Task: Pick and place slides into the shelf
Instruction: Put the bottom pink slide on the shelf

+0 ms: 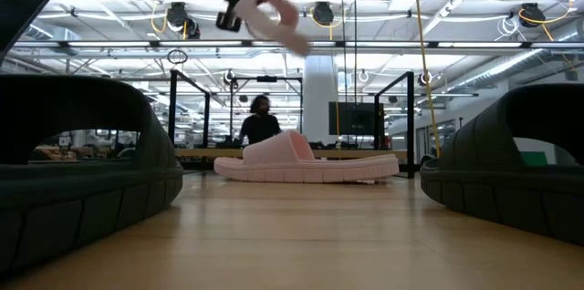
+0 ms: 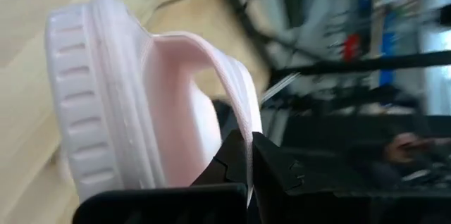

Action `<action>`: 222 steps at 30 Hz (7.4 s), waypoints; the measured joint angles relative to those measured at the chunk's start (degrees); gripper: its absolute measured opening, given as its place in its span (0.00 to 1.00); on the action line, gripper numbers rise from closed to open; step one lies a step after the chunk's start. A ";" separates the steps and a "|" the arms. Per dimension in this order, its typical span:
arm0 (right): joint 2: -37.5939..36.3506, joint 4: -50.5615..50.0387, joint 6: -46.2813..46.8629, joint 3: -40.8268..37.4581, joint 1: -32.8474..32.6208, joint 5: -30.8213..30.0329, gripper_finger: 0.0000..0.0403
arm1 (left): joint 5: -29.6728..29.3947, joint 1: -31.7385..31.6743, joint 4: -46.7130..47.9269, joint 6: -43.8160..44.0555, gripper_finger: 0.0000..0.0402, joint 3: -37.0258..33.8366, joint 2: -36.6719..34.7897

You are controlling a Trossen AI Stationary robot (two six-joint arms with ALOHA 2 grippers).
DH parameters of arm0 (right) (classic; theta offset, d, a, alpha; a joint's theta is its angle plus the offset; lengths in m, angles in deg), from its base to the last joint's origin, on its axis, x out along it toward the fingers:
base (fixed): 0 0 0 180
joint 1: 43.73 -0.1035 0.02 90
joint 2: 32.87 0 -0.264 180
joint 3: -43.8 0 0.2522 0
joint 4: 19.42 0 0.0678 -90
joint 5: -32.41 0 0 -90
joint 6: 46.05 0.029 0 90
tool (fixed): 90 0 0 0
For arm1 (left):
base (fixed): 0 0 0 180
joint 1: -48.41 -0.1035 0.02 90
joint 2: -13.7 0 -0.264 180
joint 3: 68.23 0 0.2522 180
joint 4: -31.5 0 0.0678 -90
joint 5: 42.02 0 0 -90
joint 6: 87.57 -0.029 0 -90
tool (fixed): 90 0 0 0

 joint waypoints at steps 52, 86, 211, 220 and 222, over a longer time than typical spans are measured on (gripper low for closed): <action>15.24 -7.58 22.46 0.01 2.56 42.00 0.03 | -1.38 -6.18 4.32 -19.45 0.00 -11.15 1.78; 22.79 5.23 8.44 0.00 2.49 63.20 0.33 | 6.27 -6.52 4.34 -17.86 0.00 -11.15 1.76; 37.23 -12.92 50.35 0.04 14.48 35.29 0.00 | -31.76 -5.46 -24.18 5.73 0.13 -1.55 -22.66; 35.32 -25.69 52.29 0.04 15.67 32.58 0.00 | -31.76 -5.46 -24.13 4.39 0.13 -1.55 -22.66; 34.89 -27.44 52.45 0.04 16.24 32.39 0.00 | -31.76 -5.46 -24.09 4.32 0.13 -1.55 -22.66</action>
